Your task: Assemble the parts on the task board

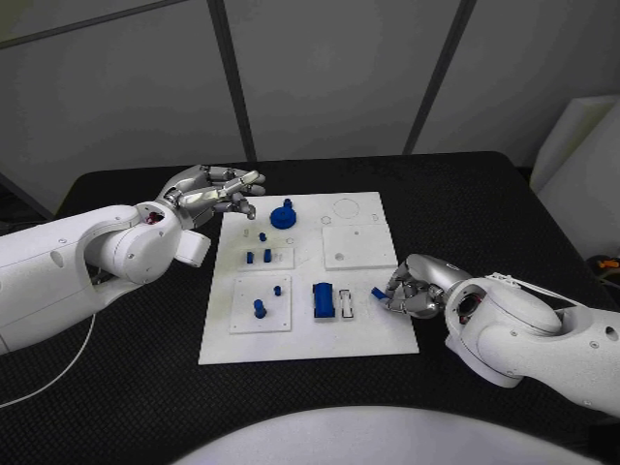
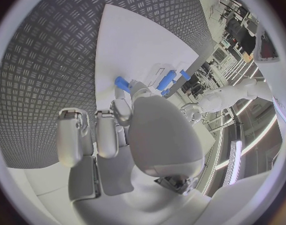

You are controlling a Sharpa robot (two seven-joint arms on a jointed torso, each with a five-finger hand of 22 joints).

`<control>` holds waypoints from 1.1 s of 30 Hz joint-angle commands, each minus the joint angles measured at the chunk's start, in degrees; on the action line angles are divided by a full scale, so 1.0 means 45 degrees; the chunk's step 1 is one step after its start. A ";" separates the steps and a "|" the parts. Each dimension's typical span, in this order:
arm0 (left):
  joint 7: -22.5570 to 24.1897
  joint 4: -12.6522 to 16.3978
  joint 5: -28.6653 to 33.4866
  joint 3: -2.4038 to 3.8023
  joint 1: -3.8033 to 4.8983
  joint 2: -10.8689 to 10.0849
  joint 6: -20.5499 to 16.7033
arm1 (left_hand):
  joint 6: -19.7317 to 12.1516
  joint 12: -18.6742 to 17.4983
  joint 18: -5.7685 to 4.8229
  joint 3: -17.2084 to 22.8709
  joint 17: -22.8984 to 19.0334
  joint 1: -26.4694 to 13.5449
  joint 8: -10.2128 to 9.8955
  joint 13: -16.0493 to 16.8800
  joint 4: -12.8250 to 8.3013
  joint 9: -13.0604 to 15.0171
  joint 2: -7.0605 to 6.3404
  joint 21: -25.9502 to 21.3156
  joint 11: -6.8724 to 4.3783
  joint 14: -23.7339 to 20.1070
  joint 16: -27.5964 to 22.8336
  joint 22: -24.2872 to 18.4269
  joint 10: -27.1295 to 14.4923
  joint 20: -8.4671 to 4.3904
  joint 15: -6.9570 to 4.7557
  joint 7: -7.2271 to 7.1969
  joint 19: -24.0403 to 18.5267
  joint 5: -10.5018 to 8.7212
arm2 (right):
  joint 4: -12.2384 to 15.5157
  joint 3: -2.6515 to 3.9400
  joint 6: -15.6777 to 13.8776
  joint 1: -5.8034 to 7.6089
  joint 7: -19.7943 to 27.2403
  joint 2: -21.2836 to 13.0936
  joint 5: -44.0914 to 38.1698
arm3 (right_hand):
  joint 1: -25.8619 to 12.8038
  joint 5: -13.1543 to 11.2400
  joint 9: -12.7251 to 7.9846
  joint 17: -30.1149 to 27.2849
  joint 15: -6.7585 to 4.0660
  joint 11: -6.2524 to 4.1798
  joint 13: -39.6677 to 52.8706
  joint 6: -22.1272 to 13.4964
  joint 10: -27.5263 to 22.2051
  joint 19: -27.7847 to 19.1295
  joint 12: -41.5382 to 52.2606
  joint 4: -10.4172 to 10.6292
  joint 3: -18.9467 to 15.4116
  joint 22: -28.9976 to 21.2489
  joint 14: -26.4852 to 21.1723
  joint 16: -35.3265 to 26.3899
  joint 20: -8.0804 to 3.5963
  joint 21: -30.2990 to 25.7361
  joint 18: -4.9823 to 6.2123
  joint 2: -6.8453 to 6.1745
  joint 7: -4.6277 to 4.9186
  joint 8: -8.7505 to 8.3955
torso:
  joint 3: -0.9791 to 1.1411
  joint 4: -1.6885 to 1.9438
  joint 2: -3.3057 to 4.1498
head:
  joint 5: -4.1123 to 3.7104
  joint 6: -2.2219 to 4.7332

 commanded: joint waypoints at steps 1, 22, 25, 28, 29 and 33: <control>0.0017 0.0013 0.0027 0.0007 0.0012 0.0004 0.0142 | -0.0082 0.0068 -0.0160 -0.0075 -0.0024 -0.0003 0.0074 0.0022 0.0000 -0.0014 0.0088 -0.0078 -0.0012 -0.0116 -0.0001 -0.0023 -0.0118 0.0071 0.0018 0.0003 0.0008 0.0003 | 0.0066 -0.0005 -0.1336 -0.0003 0.0335 0.0026 0.1439 | -0.0520 -0.0402 0.0121 0.0306 0.0027 0.0015 -0.0067 0.0099 0.0098 0.0547 -0.0029 -0.0832 0.1188 0.2605 0.0642 -0.0003 -0.0016 0.0069 0.0089 0.0054 0.0001 0.0053 | -0.0003 0.0020 0.0012 | 0.0015 -0.0012; 0.0001 0.0026 0.0027 0.0008 0.0013 0.0045 0.0179 | -0.0083 0.0069 -0.0160 -0.0076 -0.0024 -0.0002 0.0076 0.0022 0.0000 -0.0014 0.0089 -0.0079 -0.0012 -0.0118 -0.0001 -0.0023 -0.0120 0.0072 0.0018 0.0003 0.0007 0.0003 | -0.0350 0.0007 -0.1002 0.0003 0.0781 0.1192 0.2943 | -0.1265 -0.0035 0.0219 0.0373 0.0017 0.0007 0.0011 0.0170 0.0191 0.0571 0.0116 -0.0758 0.1661 0.2627 0.0663 0.0031 -0.0031 0.0084 0.0083 -0.0351 -0.0016 0.0056 | -0.0001 0.0016 0.0021 | 0.0096 -0.0033; -0.0004 0.0030 0.0027 0.0008 0.0014 0.0046 0.0177 | -0.0083 0.0069 -0.0160 -0.0076 -0.0024 -0.0002 0.0076 0.0022 0.0000 -0.0014 0.0089 -0.0079 -0.0012 -0.0118 -0.0001 -0.0023 -0.0120 0.0072 0.0018 0.0003 0.0007 0.0003 | -0.0413 0.0008 -0.0674 0.0005 0.0726 0.1297 0.3048 | -0.1494 0.0158 0.0259 0.0386 0.0011 -0.0007 0.0027 0.0224 0.0217 0.0574 0.0148 -0.0710 0.1621 0.2629 0.0667 0.0039 -0.0034 0.0085 0.0082 -0.0397 -0.0038 0.0090 | -0.0003 0.0021 0.0025 | 0.0116 -0.0042; -0.0006 0.0035 0.0027 0.0008 0.0014 0.0045 0.0179 | -0.0083 0.0069 -0.0160 -0.0076 -0.0024 -0.0002 0.0076 0.0022 0.0000 -0.0014 0.0089 -0.0079 -0.0012 -0.0118 -0.0001 -0.0023 -0.0120 0.0072 0.0018 0.0003 0.0007 0.0003 | -0.0457 0.0010 -0.0369 0.0005 0.0658 0.1375 0.3102 | -0.1751 0.0499 0.0315 0.0392 -0.0008 -0.0031 0.0033 0.0294 0.0238 0.0586 0.0167 -0.0670 0.1503 0.2641 0.0669 0.0042 -0.0047 0.0095 0.0079 -0.0460 -0.0073 0.0143 | 0.0006 0.0014 0.0020 | 0.0132 -0.0058; -0.0007 0.0037 0.0027 0.0008 0.0014 0.0043 0.0179 | -0.0083 0.0069 -0.0160 -0.0076 -0.0024 -0.0002 0.0076 0.0022 0.0000 -0.0014 0.0089 -0.0079 -0.0012 -0.0118 -0.0001 -0.0023 -0.0120 0.0072 0.0018 0.0003 0.0007 0.0003 | -0.0469 0.0010 -0.0286 0.0006 0.0640 0.1396 0.3113 | -0.1812 0.0538 0.0329 0.0395 -0.0013 -0.0037 0.0035 0.0313 0.0243 0.0587 0.0172 -0.0655 0.1470 0.2643 0.0669 0.0043 -0.0051 0.0097 0.0078 -0.0464 -0.0081 0.0158 | 0.0010 0.0008 0.0018 | 0.0142 -0.0065; -0.0010 0.0044 0.0027 0.0008 0.0015 0.0032 0.0179 | -0.0083 0.0069 -0.0160 -0.0076 -0.0024 -0.0002 0.0076 0.0022 0.0000 -0.0014 0.0089 -0.0079 -0.0012 -0.0118 -0.0001 -0.0023 -0.0120 0.0072 0.0018 0.0003 0.0007 0.0003 | -0.0498 0.0011 -0.0066 0.0006 0.0596 0.1464 0.3140 | -0.2339 0.1315 0.0445 0.0451 -0.0061 -0.0108 0.0052 0.0474 0.0297 0.0624 0.0211 -0.0459 0.1116 0.2678 0.0681 0.0076 -0.0092 0.0134 0.0065 -0.0538 -0.0174 0.0293 | 0.0011 -0.0001 0.0013 | 0.0153 -0.0072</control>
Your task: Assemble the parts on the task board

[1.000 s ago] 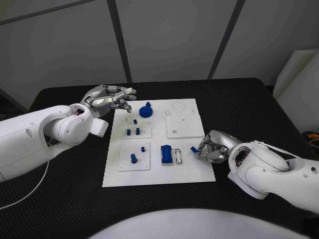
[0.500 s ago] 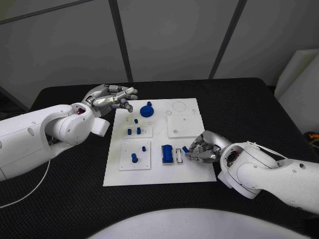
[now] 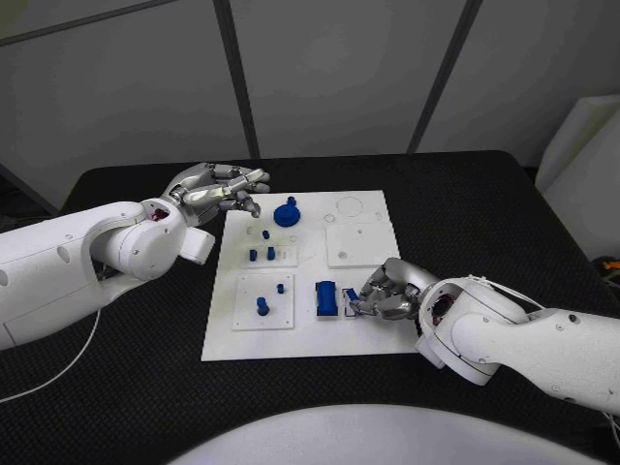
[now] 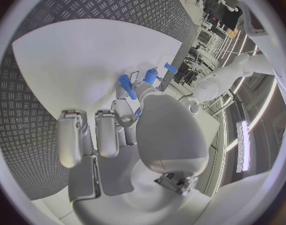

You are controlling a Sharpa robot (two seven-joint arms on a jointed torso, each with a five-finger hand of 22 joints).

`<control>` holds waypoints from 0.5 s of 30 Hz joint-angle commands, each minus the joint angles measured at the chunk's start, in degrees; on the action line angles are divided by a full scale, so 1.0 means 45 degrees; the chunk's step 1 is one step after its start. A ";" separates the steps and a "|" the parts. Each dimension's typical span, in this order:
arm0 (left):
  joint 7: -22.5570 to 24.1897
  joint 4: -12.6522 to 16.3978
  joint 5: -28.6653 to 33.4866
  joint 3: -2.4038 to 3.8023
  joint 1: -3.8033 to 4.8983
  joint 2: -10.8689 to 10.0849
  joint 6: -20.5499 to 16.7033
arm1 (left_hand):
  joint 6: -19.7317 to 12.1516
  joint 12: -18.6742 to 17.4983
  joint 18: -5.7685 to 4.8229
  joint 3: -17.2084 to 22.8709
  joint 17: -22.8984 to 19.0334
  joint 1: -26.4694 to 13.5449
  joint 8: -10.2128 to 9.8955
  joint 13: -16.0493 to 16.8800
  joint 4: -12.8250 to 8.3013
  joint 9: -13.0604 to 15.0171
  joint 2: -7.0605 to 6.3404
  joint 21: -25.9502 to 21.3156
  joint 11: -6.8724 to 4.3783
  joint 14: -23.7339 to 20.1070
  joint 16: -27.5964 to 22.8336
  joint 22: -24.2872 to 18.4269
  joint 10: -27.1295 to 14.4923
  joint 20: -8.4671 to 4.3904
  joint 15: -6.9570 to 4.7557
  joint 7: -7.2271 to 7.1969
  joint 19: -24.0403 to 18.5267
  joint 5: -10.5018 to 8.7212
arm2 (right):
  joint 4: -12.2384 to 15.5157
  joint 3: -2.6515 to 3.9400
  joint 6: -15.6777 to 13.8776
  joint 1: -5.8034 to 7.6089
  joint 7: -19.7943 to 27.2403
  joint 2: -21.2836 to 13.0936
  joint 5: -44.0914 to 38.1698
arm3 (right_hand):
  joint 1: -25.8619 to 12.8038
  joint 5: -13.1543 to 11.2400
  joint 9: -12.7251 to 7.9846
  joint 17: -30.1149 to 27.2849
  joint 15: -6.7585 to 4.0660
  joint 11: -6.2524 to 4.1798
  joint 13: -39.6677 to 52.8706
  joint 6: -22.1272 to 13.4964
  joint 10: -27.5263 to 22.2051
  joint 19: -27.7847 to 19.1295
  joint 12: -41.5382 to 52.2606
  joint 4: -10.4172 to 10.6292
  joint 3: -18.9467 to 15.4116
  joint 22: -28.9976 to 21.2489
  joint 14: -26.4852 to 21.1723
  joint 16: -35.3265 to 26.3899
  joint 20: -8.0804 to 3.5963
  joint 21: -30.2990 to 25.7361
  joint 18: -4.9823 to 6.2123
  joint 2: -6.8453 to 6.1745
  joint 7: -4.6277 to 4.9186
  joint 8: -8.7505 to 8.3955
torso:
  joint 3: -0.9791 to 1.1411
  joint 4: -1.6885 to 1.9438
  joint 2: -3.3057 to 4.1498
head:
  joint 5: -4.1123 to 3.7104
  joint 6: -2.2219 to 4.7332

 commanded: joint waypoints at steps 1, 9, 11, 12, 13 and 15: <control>0.0029 0.0031 0.0027 0.0008 0.0015 -0.0002 0.0150 | -0.0084 0.0069 -0.0160 -0.0076 -0.0015 -0.0002 0.0076 0.0014 0.0000 -0.0013 0.0089 -0.0079 -0.0012 -0.0074 -0.0001 -0.0014 -0.0120 0.0072 -0.0026 0.0003 0.0007 0.0003 | 0.0009 -0.0002 0.0598 0.0012 0.0001 0.0047 0.0225 | -0.0408 0.0655 0.0042 0.0461 -0.0102 -0.0056 0.0034 0.0196 0.0147 0.0631 0.0111 0.0106 -0.0362 0.2684 0.0747 0.0080 -0.0108 0.0090 0.0063 -0.0077 -0.0044 0.0136 | 0.0005 -0.0016 -0.0009 | 0.0013 -0.0011; 0.0019 0.0041 0.0027 0.0008 0.0016 -0.0017 0.0158 | -0.0084 0.0069 -0.0160 -0.0076 -0.0015 -0.0002 0.0076 0.0014 0.0000 -0.0013 0.0089 -0.0079 -0.0012 -0.0074 -0.0001 -0.0014 -0.0120 0.0072 -0.0026 0.0003 0.0007 0.0003 | 0.0015 -0.0001 0.0675 0.0012 0.0022 0.0078 0.0234 | -0.1185 0.1338 0.0233 0.0543 -0.0182 -0.0144 0.0142 0.0384 0.0279 0.0680 0.0266 0.0543 -0.1135 0.2733 0.0765 0.0129 -0.0188 0.0141 0.0046 -0.0068 -0.0156 0.0372 | 0.0008 -0.0023 -0.0009 | 0.0025 -0.0006; 0.0018 0.0041 0.0027 0.0008 0.0016 -0.0018 0.0160 | -0.0084 0.0069 -0.0160 -0.0076 -0.0015 -0.0002 0.0076 0.0014 0.0000 -0.0013 0.0089 -0.0079 -0.0012 -0.0074 -0.0001 -0.0014 -0.0120 0.0072 -0.0026 0.0003 0.0007 0.0003 | 0.0011 -0.0001 0.0615 0.0012 0.0051 0.0088 0.0234 | -0.1306 0.1430 0.0261 0.0553 -0.0193 -0.0154 0.0172 0.0390 0.0304 0.0692 0.0304 0.0630 -0.1290 0.2745 0.0767 0.0135 -0.0200 0.0154 0.0042 -0.0042 -0.0167 0.0402 | 0.0007 -0.0025 -0.0010 | 0.0025 -0.0004; 0.0017 0.0042 0.0027 0.0008 0.0016 -0.0019 0.0160 | -0.0084 0.0069 -0.0160 -0.0076 -0.0015 -0.0002 0.0076 0.0014 0.0000 -0.0013 0.0089 -0.0079 -0.0012 -0.0074 -0.0001 -0.0014 -0.0120 0.0072 -0.0026 0.0003 0.0007 0.0003 | 0.0008 -0.0001 0.0569 0.0013 0.0072 0.0095 0.0235 | -0.1343 0.1450 0.0274 0.0560 -0.0198 -0.0159 0.0194 0.0394 0.0321 0.0702 0.0332 0.0659 -0.1353 0.2755 0.0768 0.0139 -0.0204 0.0165 0.0038 -0.0029 -0.0172 0.0415 | 0.0007 -0.0021 -0.0006 | 0.0027 0.0006; 0.0017 0.0043 0.0027 0.0008 0.0016 -0.0019 0.0162 | -0.0084 0.0069 -0.0160 -0.0076 -0.0015 -0.0002 0.0076 0.0014 0.0000 -0.0013 0.0089 -0.0079 -0.0012 -0.0074 -0.0001 -0.0014 -0.0120 0.0072 -0.0026 0.0003 0.0007 0.0003 | 0.0005 -0.0001 0.0516 0.0013 0.0097 0.0103 0.0234 | -0.1369 0.1459 0.0283 0.0568 -0.0202 -0.0162 0.0212 0.0397 0.0333 0.0702 0.0354 0.0681 -0.1399 0.2754 0.0770 0.0144 -0.0208 0.0164 0.0038 -0.0019 -0.0176 0.0425 | 0.0005 -0.0019 -0.0007 | 0.0027 0.0010; 0.0019 0.0045 0.0027 0.0008 0.0016 -0.0020 0.0166 | -0.0084 0.0069 -0.0160 -0.0076 -0.0015 -0.0002 0.0076 0.0014 0.0000 -0.0013 0.0089 -0.0079 -0.0012 -0.0074 -0.0001 -0.0014 -0.0120 0.0072 -0.0026 0.0003 0.0007 0.0003 | -0.0001 -0.0001 0.0431 0.0013 0.0141 0.0121 0.0213 | -0.1404 0.1471 0.0297 0.0584 -0.0206 -0.0167 0.0235 0.0401 0.0351 0.0711 0.0384 0.0710 -0.1466 0.2763 0.0774 0.0155 -0.0213 0.0174 0.0035 0.0001 -0.0183 0.0440 | 0.0005 -0.0015 -0.0006 | 0.0025 0.0012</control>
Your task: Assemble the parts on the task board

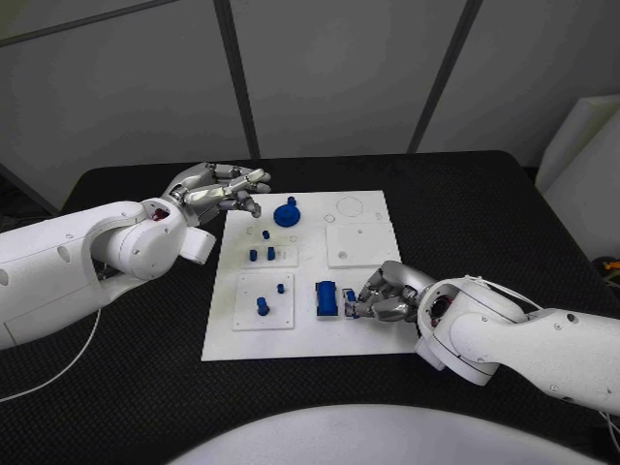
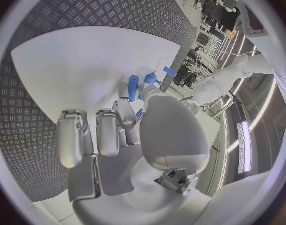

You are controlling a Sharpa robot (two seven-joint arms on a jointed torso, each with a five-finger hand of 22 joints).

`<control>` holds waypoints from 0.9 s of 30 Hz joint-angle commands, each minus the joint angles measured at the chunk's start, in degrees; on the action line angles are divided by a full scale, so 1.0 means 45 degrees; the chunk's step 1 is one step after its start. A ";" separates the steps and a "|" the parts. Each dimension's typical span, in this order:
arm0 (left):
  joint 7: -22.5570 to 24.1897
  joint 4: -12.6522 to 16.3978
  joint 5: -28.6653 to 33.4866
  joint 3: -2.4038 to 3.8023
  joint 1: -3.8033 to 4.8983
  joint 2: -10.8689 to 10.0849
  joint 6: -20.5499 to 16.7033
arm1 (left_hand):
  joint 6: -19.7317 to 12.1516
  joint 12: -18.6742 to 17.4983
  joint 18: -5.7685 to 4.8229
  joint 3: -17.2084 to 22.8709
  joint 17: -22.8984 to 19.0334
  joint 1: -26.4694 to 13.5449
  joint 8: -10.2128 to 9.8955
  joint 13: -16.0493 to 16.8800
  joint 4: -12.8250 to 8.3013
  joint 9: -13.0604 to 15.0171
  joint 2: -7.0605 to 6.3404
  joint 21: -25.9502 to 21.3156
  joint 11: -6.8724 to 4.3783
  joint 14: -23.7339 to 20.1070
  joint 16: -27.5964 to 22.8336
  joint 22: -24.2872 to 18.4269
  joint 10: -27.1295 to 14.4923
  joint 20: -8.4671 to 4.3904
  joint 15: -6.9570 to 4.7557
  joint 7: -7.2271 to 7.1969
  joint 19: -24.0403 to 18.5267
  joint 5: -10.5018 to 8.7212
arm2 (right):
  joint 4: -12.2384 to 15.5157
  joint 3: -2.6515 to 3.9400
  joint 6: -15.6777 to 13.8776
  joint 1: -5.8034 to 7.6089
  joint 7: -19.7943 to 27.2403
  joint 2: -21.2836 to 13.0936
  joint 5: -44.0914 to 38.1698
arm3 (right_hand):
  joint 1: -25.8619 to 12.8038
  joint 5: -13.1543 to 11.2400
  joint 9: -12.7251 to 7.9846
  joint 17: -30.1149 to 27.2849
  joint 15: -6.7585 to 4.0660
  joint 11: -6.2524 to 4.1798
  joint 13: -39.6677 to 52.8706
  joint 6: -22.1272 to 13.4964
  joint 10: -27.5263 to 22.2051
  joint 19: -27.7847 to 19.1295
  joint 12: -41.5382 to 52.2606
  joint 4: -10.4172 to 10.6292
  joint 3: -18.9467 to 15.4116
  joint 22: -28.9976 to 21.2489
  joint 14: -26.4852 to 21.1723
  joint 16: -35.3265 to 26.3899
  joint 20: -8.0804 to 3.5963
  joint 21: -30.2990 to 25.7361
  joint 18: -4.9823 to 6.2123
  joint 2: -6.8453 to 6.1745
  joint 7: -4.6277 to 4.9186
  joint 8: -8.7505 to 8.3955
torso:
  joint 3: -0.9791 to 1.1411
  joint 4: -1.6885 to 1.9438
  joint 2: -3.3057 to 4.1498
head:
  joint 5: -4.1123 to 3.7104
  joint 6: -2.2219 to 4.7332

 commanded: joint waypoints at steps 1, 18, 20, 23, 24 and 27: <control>0.0034 0.0031 0.0027 0.0008 0.0015 -0.0003 0.0154 | -0.0084 0.0069 -0.0159 -0.0077 -0.0016 -0.0002 0.0076 0.0016 0.0000 -0.0013 0.0089 -0.0079 -0.0012 -0.0074 -0.0001 -0.0015 -0.0120 0.0072 -0.0026 0.0003 0.0007 0.0003 | 0.0003 -0.0003 -0.0009 0.0005 0.0164 0.0038 0.0052 | -0.0147 0.0077 0.0028 0.0586 -0.0067 -0.0011 0.0032 0.0044 0.0104 0.0725 0.0090 0.0032 -0.0142 0.2761 0.0818 0.0053 -0.0106 0.0064 0.0038 0.0015 0.0002 0.0081 | -0.0003 0.0006 0.0003 | 0.0000 0.0012; 0.0034 0.0047 0.0027 0.0008 0.0016 -0.0028 0.0152 | -0.0109 0.0113 -0.0160 -0.0104 -0.0027 0.0017 0.0112 0.0017 0.0000 -0.0014 0.0122 -0.0102 -0.0007 -0.0102 0.0000 -0.0027 -0.0155 0.0077 -0.0020 0.0006 -0.0008 0.0009 | -0.0110 -0.0002 -0.0384 0.0005 0.0368 0.0123 -0.0308 | -0.0874 -0.0517 0.0099 0.0547 -0.0033 0.0035 0.0005 -0.0062 0.0061 0.0690 0.0034 0.0225 -0.1066 0.2731 0.0808 0.0020 -0.0091 0.0019 0.0050 0.0074 0.0047 0.0122 | 0.0000 0.0010 0.0006 | 0.0022 -0.0019; 0.0031 0.0046 0.0027 0.0009 0.0016 -0.0029 0.0159 | -0.0120 0.0136 -0.0157 -0.0088 -0.0032 0.0069 0.0132 0.0017 -0.0017 -0.0014 0.0163 -0.0110 -0.0009 -0.0112 0.0003 -0.0032 -0.0172 0.0077 -0.0022 0.0003 -0.0011 0.0020 | -0.0109 -0.0002 -0.0421 0.0005 0.0446 0.0131 -0.0317 | -0.1112 -0.0678 0.0108 0.0553 -0.0027 0.0038 0.0017 -0.0067 0.0065 0.0685 0.0048 0.0226 -0.1276 0.2728 0.0809 0.0022 -0.0082 0.0013 0.0052 0.0087 0.0045 0.0130 | 0.0002 0.0007 0.0003 | 0.0032 -0.0022; 0.0021 0.0044 0.0027 0.0009 0.0017 -0.0024 0.0184 | -0.0121 0.0139 -0.0157 -0.0086 -0.0033 0.0076 0.0136 0.0017 -0.0019 -0.0014 0.0169 -0.0112 -0.0009 -0.0113 0.0004 -0.0033 -0.0174 0.0077 -0.0022 0.0003 -0.0012 0.0021 | -0.0091 -0.0001 -0.0458 0.0005 0.0562 0.0132 -0.0325 | -0.1381 -0.0879 0.0125 0.0584 -0.0031 0.0032 0.0061 -0.0065 0.0089 0.0698 0.0103 0.0226 -0.1569 0.2741 0.0817 0.0041 -0.0077 0.0026 0.0048 0.0120 0.0032 0.0151 | 0.0008 0.0010 0.0008 | 0.0042 -0.0023; 0.0017 0.0043 0.0027 0.0009 0.0017 -0.0021 0.0197 | -0.0121 0.0139 -0.0157 -0.0086 -0.0033 0.0076 0.0136 0.0017 -0.0019 -0.0014 0.0169 -0.0112 -0.0009 -0.0113 0.0004 -0.0033 -0.0174 0.0077 -0.0022 0.0003 -0.0012 0.0021 | -0.0083 -0.0001 -0.0468 0.0005 0.0599 0.0129 -0.0327 | -0.1456 -0.0909 0.0131 0.0594 -0.0033 0.0029 0.0078 -0.0061 0.0099 0.0708 0.0125 0.0227 -0.1656 0.2751 0.0819 0.0048 -0.0078 0.0037 0.0044 0.0135 0.0027 0.0160 | 0.0009 0.0011 0.0005 | 0.0043 -0.0028; 0.0010 0.0039 0.0027 0.0009 0.0017 -0.0004 0.0231 | -0.0126 0.0147 -0.0157 -0.0080 -0.0034 0.0094 0.0143 0.0016 -0.0025 -0.0015 0.0182 -0.0115 -0.0010 -0.0117 0.0004 -0.0034 -0.0181 0.0077 -0.0023 0.0003 -0.0013 0.0024 | -0.0062 0.0001 -0.0506 0.0005 0.0679 0.0109 -0.0330 | -0.1592 -0.0971 0.0144 0.0611 -0.0038 0.0023 0.0095 -0.0054 0.0108 0.0718 0.0145 0.0231 -0.1831 0.2761 0.0824 0.0059 -0.0081 0.0048 0.0041 0.0173 0.0017 0.0177 | 0.0010 -0.0001 0.0004 | 0.0044 -0.0038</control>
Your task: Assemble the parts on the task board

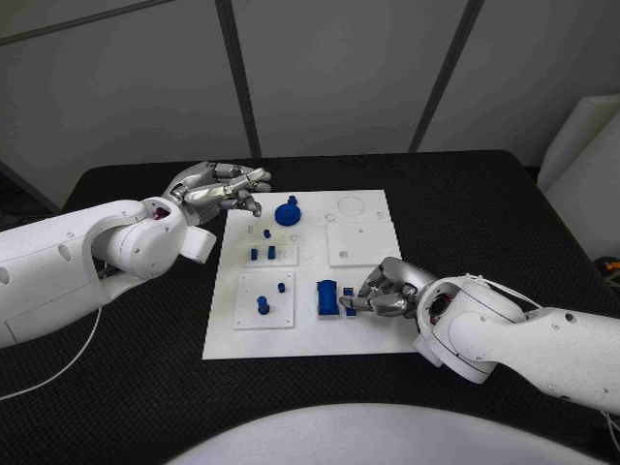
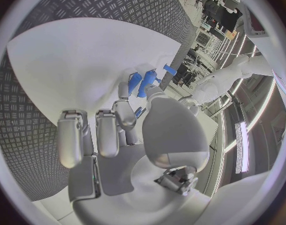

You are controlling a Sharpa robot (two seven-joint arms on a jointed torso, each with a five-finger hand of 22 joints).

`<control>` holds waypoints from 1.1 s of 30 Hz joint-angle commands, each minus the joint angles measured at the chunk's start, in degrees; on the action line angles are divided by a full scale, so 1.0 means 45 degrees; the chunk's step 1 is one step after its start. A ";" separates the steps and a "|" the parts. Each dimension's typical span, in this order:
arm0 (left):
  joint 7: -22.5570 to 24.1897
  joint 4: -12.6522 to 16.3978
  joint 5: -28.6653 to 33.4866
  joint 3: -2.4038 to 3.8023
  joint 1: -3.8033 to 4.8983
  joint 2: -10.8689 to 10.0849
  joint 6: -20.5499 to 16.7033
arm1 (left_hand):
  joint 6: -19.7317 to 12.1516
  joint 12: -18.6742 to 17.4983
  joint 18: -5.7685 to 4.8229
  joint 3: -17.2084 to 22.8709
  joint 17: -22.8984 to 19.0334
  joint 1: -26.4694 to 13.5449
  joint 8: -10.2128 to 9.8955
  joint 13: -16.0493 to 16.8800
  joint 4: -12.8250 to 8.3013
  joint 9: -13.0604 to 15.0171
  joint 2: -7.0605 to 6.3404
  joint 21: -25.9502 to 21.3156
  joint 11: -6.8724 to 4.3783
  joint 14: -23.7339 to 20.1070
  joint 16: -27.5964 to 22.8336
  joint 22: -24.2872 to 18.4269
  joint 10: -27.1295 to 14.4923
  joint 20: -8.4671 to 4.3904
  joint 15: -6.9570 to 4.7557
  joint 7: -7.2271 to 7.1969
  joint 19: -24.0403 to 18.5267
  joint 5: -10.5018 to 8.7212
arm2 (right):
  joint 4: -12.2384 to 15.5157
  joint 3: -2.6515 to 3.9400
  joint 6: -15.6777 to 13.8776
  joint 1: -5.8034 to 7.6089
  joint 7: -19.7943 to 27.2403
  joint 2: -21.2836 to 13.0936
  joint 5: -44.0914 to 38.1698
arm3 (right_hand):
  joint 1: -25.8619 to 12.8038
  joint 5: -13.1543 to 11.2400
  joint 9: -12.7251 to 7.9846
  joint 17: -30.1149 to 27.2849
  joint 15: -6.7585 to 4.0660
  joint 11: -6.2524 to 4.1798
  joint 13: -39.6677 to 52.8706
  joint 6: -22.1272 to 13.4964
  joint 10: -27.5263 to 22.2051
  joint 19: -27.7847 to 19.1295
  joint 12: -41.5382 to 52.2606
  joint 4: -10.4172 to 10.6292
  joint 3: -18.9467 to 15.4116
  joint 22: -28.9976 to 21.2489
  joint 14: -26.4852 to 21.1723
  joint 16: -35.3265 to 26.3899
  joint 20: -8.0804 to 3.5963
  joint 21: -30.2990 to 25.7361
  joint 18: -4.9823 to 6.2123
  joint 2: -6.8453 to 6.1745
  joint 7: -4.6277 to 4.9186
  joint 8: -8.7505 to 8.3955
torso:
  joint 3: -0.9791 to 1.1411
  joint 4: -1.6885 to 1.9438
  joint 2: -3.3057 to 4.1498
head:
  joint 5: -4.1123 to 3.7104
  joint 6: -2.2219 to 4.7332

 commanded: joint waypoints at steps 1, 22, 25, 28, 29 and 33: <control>0.0025 0.0019 0.0027 0.0009 0.0015 0.0021 0.0209 | -0.0126 0.0047 -0.0156 -0.0060 -0.0015 0.0026 0.0048 0.0019 -0.0045 -0.0015 0.0114 -0.0016 -0.0007 -0.0070 0.0005 -0.0017 -0.0087 0.0077 0.0024 0.0004 -0.0013 0.0024 | 0.0090 0.0005 -0.0236 0.0012 0.0471 0.0014 -0.0109 | -0.0150 -0.0053 0.0008 0.0602 -0.0041 0.0021 0.0017 -0.0054 0.0109 0.0750 0.0069 0.0012 -0.0097 0.2761 0.0824 0.0059 -0.0051 0.0048 0.0041 0.0008 0.0015 0.0051 | 0.0004 -0.0009 -0.0007 | -0.0004 -0.0008; 0.0021 -0.0007 0.0027 0.0009 0.0014 0.0021 0.0193 | -0.0129 0.0052 -0.0156 -0.0060 -0.0016 0.0033 0.0052 0.0019 -0.0047 -0.0015 0.0118 -0.0018 -0.0006 -0.0072 0.0005 -0.0017 -0.0091 0.0077 0.0024 0.0004 -0.0014 0.0024 | 0.0573 -0.0004 0.0840 0.0010 0.0943 -0.0781 -0.0523 | 0.1838 -0.2202 0.0107 0.0718 -0.0050 0.0010 0.0076 -0.0092 0.0109 0.0823 0.0104 -0.0696 -0.0812 0.2840 0.0842 0.0125 -0.0061 0.0128 0.0014 0.0113 0.0011 0.0161 | -0.0013 -0.0020 -0.0024 | -0.0068 0.0050; 0.0026 -0.0009 0.0027 0.0008 0.0014 0.0031 0.0195 | -0.0129 0.0052 -0.0156 -0.0060 -0.0016 0.0033 0.0052 0.0019 -0.0047 -0.0015 0.0118 -0.0018 -0.0006 -0.0072 0.0005 -0.0017 -0.0091 0.0077 0.0024 0.0004 -0.0014 0.0024 | 0.0500 -0.0005 0.0880 0.0010 0.0946 -0.0758 -0.0579 | 0.2044 -0.2206 0.0111 0.0737 -0.0057 0.0000 0.0090 -0.0084 0.0118 0.0830 0.0119 -0.0776 -0.0822 0.2848 0.0845 0.0136 -0.0064 0.0136 0.0011 0.0214 0.0001 0.0170 | -0.0004 -0.0007 -0.0020 | -0.0057 0.0065; 0.0028 -0.0008 0.0027 0.0008 0.0014 0.0038 0.0198 | -0.0129 0.0052 -0.0156 -0.0060 -0.0016 0.0033 0.0052 0.0019 -0.0047 -0.0015 0.0118 -0.0018 -0.0006 -0.0072 0.0005 -0.0017 -0.0091 0.0077 0.0024 0.0004 -0.0014 0.0024 | 0.0394 -0.0005 0.0883 0.0009 0.0920 -0.0682 -0.0615 | 0.2132 -0.2173 0.0114 0.0754 -0.0061 -0.0007 0.0107 -0.0073 0.0131 0.0842 0.0139 -0.0803 -0.0832 0.2859 0.0848 0.0148 -0.0067 0.0149 0.0007 0.0284 -0.0005 0.0177 | -0.0009 0.0020 -0.0016 | -0.0078 0.0061; 0.0029 -0.0007 0.0027 0.0008 0.0014 0.0039 0.0197 | -0.0129 0.0052 -0.0156 -0.0060 -0.0016 0.0033 0.0052 0.0019 -0.0047 -0.0015 0.0118 -0.0018 -0.0006 -0.0072 0.0005 -0.0017 -0.0091 0.0077 0.0024 0.0004 -0.0014 0.0024 | 0.0354 -0.0005 0.0877 0.0009 0.0908 -0.0646 -0.0622 | 0.2148 -0.2165 0.0114 0.0756 -0.0062 -0.0009 0.0109 -0.0069 0.0133 0.0843 0.0142 -0.0806 -0.0833 0.2860 0.0849 0.0148 -0.0068 0.0151 0.0007 0.0303 -0.0007 0.0179 | -0.0012 0.0027 -0.0018 | -0.0079 0.0056; 0.0030 -0.0002 0.0027 0.0008 0.0014 0.0036 0.0194 | -0.0129 0.0052 -0.0156 -0.0060 -0.0016 0.0033 0.0052 0.0019 -0.0047 -0.0015 0.0118 -0.0018 -0.0006 -0.0072 0.0005 -0.0017 -0.0091 0.0077 0.0024 0.0004 -0.0014 0.0024 | 0.0193 -0.0005 0.0814 0.0009 0.0840 -0.0510 -0.0644 | 0.2222 -0.2121 0.0117 0.0767 -0.0068 -0.0018 0.0134 -0.0050 0.0154 0.0854 0.0173 -0.0809 -0.0837 0.2871 0.0851 0.0155 -0.0073 0.0163 0.0003 0.0426 -0.0018 0.0190 | -0.0007 0.0019 -0.0008 | -0.0049 0.0045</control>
